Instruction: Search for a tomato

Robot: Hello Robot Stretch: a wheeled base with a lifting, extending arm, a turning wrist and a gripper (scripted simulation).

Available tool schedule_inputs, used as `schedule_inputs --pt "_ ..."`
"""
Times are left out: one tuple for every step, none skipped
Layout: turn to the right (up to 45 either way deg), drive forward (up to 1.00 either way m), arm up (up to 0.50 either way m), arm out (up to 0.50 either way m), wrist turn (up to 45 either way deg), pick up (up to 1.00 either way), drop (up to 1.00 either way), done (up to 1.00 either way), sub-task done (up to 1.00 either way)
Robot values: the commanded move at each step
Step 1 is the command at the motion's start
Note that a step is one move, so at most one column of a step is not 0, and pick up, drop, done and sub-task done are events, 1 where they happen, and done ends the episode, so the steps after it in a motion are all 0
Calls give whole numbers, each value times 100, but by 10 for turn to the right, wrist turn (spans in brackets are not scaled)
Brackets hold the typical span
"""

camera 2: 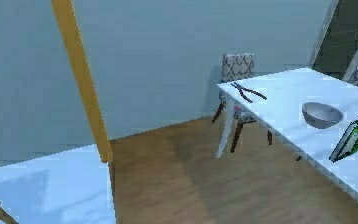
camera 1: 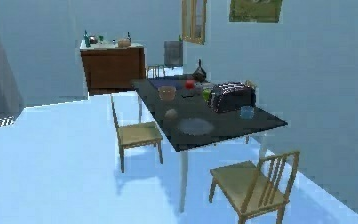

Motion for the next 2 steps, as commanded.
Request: schedule_inputs --pt "0 40 0 0 0 0 0 0 0" --pt "-450 0 0 0 0 0 0 0 0"
